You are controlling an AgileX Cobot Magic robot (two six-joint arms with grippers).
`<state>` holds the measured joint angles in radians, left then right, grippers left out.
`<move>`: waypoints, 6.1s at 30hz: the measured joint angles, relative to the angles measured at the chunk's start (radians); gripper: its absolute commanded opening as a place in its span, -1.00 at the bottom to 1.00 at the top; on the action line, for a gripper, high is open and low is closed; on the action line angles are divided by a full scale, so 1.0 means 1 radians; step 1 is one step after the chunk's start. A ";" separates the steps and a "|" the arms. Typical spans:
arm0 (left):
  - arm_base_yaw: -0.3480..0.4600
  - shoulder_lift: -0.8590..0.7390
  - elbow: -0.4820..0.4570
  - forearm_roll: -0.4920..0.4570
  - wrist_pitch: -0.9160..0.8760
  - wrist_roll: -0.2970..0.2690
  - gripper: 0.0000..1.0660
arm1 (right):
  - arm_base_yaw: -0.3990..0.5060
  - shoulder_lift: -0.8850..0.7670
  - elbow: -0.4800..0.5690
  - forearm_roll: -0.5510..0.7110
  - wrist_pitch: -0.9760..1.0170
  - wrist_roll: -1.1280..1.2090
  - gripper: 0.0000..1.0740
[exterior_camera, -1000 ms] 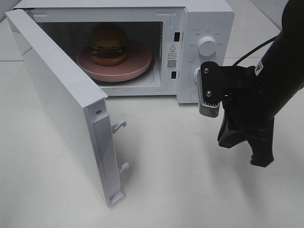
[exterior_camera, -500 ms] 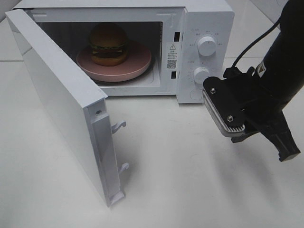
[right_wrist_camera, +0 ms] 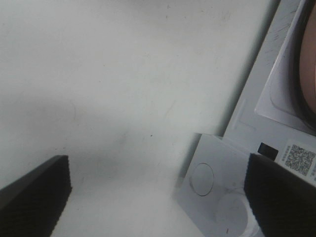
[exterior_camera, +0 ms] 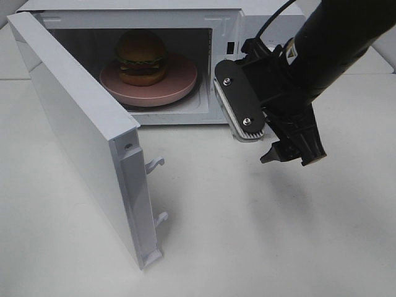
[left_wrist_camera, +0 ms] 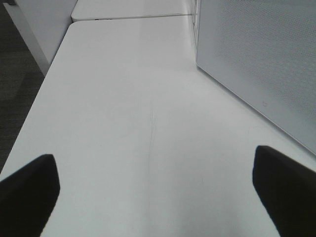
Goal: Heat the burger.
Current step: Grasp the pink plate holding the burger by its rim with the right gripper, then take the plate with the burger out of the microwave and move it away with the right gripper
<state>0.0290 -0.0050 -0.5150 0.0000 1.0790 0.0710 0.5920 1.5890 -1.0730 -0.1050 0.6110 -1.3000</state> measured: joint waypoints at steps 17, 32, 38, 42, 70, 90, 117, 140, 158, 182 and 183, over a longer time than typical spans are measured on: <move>0.000 0.000 0.000 0.000 0.000 0.000 0.87 | 0.013 0.205 -0.205 -0.030 -0.150 0.028 0.70; 0.000 0.000 0.000 0.000 0.000 0.000 0.87 | 0.014 0.337 -0.272 -0.033 -0.293 0.071 0.65; 0.000 0.000 0.000 0.000 0.000 0.000 0.87 | 0.014 0.399 -0.315 -0.033 -0.319 0.097 0.62; 0.000 0.000 0.000 0.000 0.000 0.000 0.87 | 0.014 0.458 -0.385 -0.036 -0.324 0.109 0.61; 0.000 0.000 0.000 0.000 0.000 0.000 0.87 | 0.014 0.781 -0.807 -0.017 -0.224 0.123 0.27; 0.000 0.000 0.000 0.000 0.000 0.000 0.87 | 0.018 0.797 -0.813 -0.021 -0.195 0.117 -1.00; 0.000 0.000 0.000 0.000 0.000 0.000 0.87 | 0.025 0.609 -0.567 -0.010 -0.203 -0.040 -1.00; 0.000 0.000 0.000 0.000 0.000 0.000 0.87 | 0.026 0.390 -0.290 0.115 -0.256 -0.276 -1.00; 0.000 0.000 0.000 0.000 0.000 0.000 0.87 | 0.036 0.142 0.070 0.118 -0.388 -0.297 -1.00; 0.000 0.000 0.000 0.000 0.000 0.000 0.87 | 0.030 -0.167 0.381 0.119 -0.416 -0.272 -1.00; 0.000 0.000 0.000 0.000 0.000 0.000 0.87 | 0.030 -0.196 0.406 0.119 -0.416 -0.269 -1.00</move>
<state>0.0290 -0.0050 -0.5150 0.0000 1.0790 0.0710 0.6220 1.3930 -0.6670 0.0140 0.1950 -1.5690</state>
